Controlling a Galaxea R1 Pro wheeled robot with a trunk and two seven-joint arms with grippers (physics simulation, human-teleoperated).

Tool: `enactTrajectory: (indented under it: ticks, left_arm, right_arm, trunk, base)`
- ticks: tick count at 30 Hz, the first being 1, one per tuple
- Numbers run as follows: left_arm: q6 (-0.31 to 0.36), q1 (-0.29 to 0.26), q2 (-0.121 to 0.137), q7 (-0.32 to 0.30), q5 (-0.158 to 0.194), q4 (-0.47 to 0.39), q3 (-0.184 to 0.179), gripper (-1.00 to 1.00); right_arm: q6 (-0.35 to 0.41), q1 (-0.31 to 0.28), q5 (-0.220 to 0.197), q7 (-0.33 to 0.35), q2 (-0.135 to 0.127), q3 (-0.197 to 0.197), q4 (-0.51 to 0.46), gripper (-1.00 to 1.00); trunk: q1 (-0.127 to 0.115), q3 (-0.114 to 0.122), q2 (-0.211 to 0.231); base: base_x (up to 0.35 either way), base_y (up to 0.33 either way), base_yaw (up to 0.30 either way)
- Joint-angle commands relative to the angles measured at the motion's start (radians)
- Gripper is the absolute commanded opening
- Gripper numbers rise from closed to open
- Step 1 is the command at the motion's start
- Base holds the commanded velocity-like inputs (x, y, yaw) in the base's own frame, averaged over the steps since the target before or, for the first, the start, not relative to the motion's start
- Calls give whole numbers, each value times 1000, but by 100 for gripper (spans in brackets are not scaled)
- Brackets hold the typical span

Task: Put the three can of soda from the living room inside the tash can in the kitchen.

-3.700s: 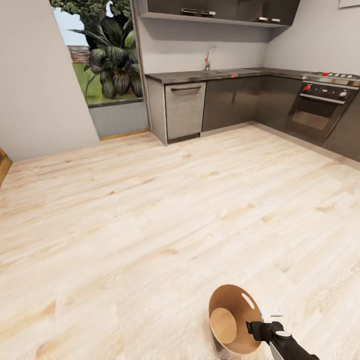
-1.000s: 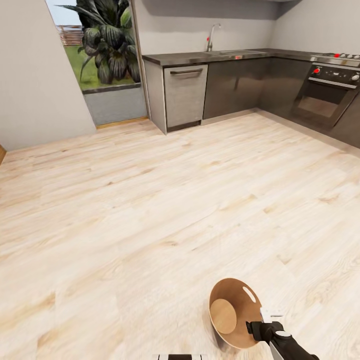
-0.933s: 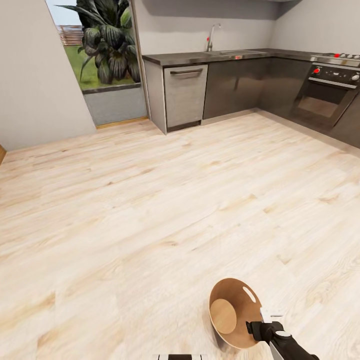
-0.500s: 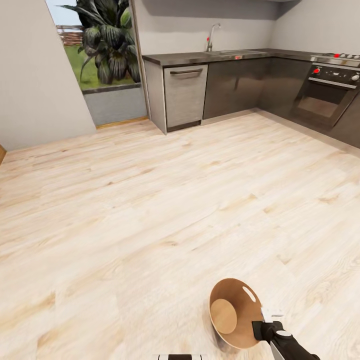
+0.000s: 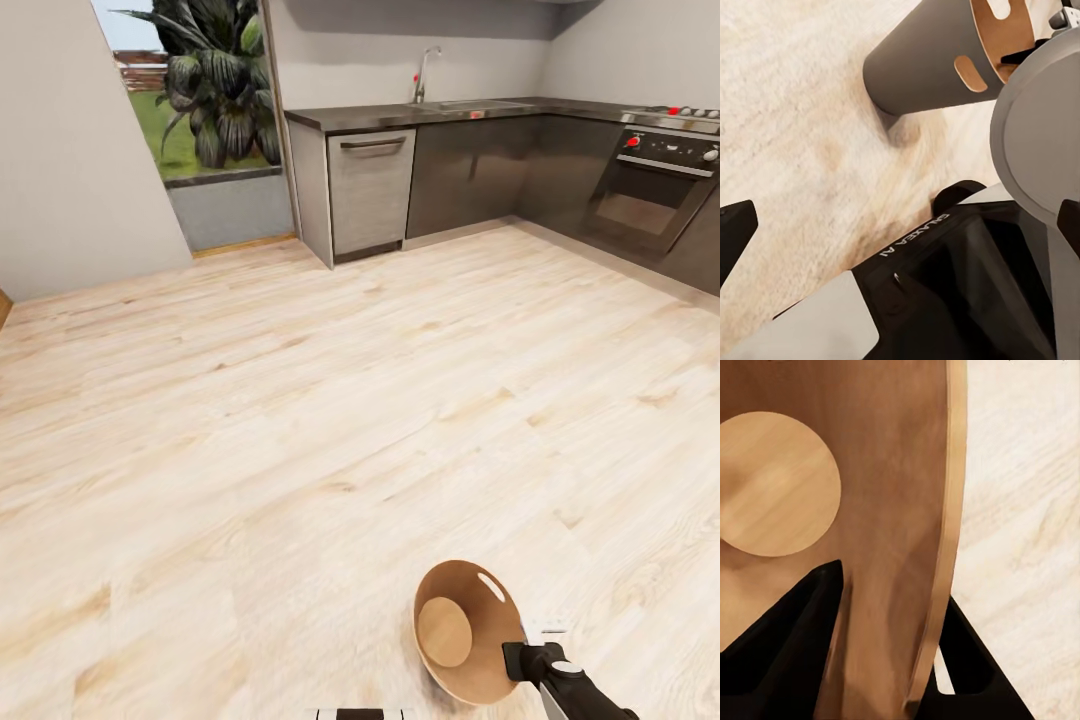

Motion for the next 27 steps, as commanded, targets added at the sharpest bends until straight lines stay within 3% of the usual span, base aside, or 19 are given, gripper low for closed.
enactTrajectory:
  ticks: [1, 5, 6, 10, 13, 20, 21, 27]
  left_arm:
    - [0, 0, 0, 0, 0, 0, 0, 100]
    - [0, 0, 5, -5, 1, -4, 0, 100]
    - [2, 0, 59, -113, 9, -12, 96, 100]
    - [2, -1, 60, -114, 9, -11, 99, 100]
    - [2, 0, 60, -115, 9, -11, 101, 100]
    - [2, 0, 60, -115, 9, -11, 101, 100]
    - [2, -1, 60, -115, 9, -10, 101, 100]
    - [2, 0, 60, -115, 8, -9, 101, 100]
  right_arm:
    - [0, 0, -1, 0, 0, 1, 0, -100]
    - [1, 0, -1, 1, 0, 1, -13, -100]
    - [10, 0, -1, 5, 0, 1, -103, -100]
    - [42, 0, -1, 7, 0, 1, -141, -100]
    - [169, 3, -1, 8, 0, 0, -246, -100]
    - [292, 6, -1, 8, 0, -1, -363, -100]
    - [355, 7, -2, 8, -1, -2, -413, -100]
    - [544, 9, -2, 9, -7, -4, -581, -100]
  trunk:
    - [0, 0, 0]
    - [0, 0, 0]
    - [0, 0, 0]
    - [0, 0, 0]
    - [0, 0, 0]
    - [0, 0, 0]
    - [0, 0, 0]
    - [0, 0, 0]
  base:
    - [0, 0, 0]
    - [0, 0, 0]
    - [0, 0, 0]
    - [0, 0, 0]
    - [0, 0, 0]
    - [0, 0, 0]
    - [0, 0, 0]
    - [0, 0, 0]
